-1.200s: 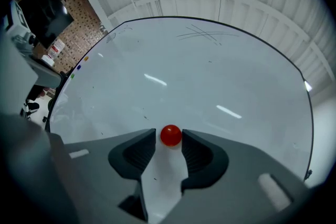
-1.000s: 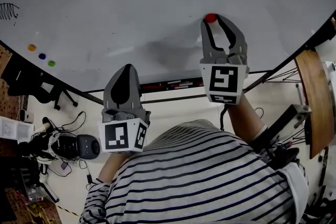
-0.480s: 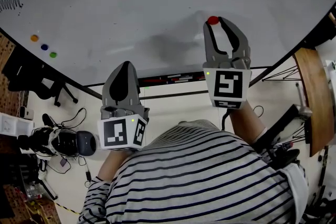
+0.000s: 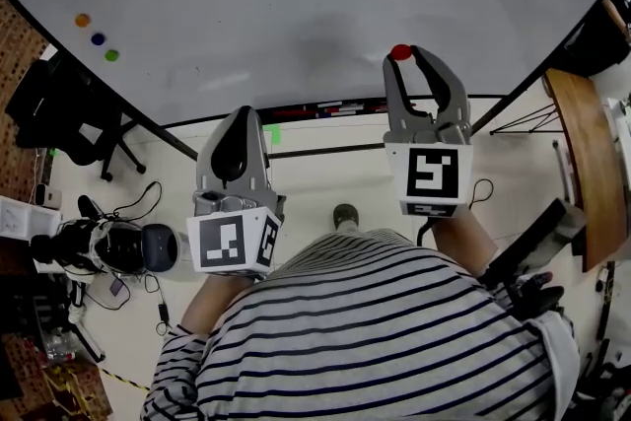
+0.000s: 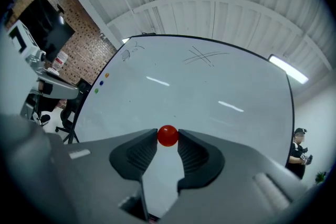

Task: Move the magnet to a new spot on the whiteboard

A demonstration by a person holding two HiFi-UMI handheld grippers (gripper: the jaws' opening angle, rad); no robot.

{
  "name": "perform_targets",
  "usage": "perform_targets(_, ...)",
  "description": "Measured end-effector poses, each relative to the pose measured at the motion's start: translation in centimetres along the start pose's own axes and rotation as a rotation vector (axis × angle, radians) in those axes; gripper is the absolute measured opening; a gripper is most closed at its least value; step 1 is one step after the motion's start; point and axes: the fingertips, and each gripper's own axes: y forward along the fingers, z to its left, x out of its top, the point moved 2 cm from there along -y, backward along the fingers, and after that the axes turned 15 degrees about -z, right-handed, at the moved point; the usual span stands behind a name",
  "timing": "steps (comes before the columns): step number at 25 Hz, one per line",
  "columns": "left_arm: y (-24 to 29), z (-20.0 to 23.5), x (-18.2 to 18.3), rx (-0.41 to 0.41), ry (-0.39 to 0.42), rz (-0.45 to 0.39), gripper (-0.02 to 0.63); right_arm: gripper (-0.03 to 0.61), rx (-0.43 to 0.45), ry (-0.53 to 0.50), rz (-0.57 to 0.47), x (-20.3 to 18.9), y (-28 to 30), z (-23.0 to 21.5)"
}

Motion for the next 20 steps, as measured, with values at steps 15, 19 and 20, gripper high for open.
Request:
perform_targets(15, -5.9, -0.8, 1.3, 0.003, -0.01, -0.002, 0.015, 0.123, -0.016, 0.031, 0.002, 2.4, -5.2, 2.1)
perform_targets(19, -6.0, -0.8, 1.8, 0.003, -0.002, -0.015, 0.015, 0.123, -0.017, 0.025, 0.001, 2.6, -5.3, 2.2)
perform_targets(20, -6.0, -0.7, 1.9, 0.007, 0.0, -0.018, 0.015, 0.123, -0.015, 0.022, 0.0, 2.7, -5.3, 2.2)
